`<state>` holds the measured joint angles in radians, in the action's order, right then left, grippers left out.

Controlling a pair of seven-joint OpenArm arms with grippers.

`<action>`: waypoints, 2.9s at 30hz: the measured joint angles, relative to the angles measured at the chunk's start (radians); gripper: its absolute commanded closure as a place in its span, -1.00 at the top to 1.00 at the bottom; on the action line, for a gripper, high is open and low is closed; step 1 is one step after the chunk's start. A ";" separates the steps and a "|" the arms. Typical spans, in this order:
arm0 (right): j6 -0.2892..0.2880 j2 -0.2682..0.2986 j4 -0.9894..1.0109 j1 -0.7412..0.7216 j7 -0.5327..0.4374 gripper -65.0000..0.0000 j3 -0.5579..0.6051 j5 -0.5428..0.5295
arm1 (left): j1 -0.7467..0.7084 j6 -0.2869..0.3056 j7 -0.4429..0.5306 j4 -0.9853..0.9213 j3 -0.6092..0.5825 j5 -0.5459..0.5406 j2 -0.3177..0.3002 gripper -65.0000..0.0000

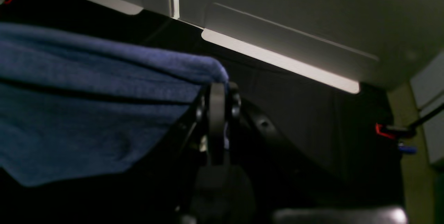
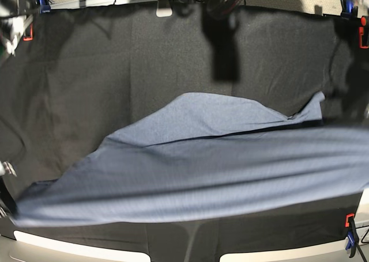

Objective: Layout the t-shirt on the table in an organized manner, then fold the t-shirt properly
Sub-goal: 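Lift the shirt high with both grippers and swing it across the table, then carry the lifted shirt with both grippers and drag it over the table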

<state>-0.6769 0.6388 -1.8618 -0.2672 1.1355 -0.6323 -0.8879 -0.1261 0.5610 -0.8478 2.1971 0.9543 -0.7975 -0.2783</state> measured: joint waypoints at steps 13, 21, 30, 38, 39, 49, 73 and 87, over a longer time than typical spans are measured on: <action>0.003 0.015 -0.239 0.257 0.016 -1.00 -0.602 -0.172 | -0.079 0.009 0.001 0.146 0.317 -0.164 0.094 -1.00; -0.001 0.017 -0.243 0.314 0.017 -1.00 -0.664 -0.216 | -0.079 0.034 -0.017 0.146 0.317 -0.190 0.098 -1.00; -0.005 -0.043 -0.225 0.331 0.009 -1.00 -0.286 -0.179 | -0.079 0.035 0.001 0.146 0.296 -0.209 0.098 -1.00; -0.005 -0.212 -0.208 0.329 -0.105 -1.00 0.232 0.002 | -0.079 0.035 0.001 0.146 0.297 -0.208 0.098 -1.00; -0.005 -0.233 -0.208 0.329 -0.108 -0.83 0.296 0.032 | -0.079 0.035 0.001 0.146 0.297 -0.208 0.098 -1.00; -0.012 -0.369 -0.178 0.324 -0.282 -0.22 0.901 0.518 | -0.079 0.035 -0.008 0.146 0.297 -0.208 0.098 -1.00; -0.005 -0.461 0.132 0.198 -0.259 -0.71 1.285 0.764 | -0.079 0.035 -0.018 0.146 0.297 -0.208 0.098 -1.00; 0.068 -0.465 -0.222 0.235 -0.206 -1.00 1.201 0.763 | -0.082 0.035 -0.021 0.146 0.297 -0.204 0.098 -1.00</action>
<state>-0.6086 0.1741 -2.0842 -0.0319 0.9295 0.5690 -0.1249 -0.2085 0.5957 -0.8692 2.3432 1.2510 -1.0016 -0.1806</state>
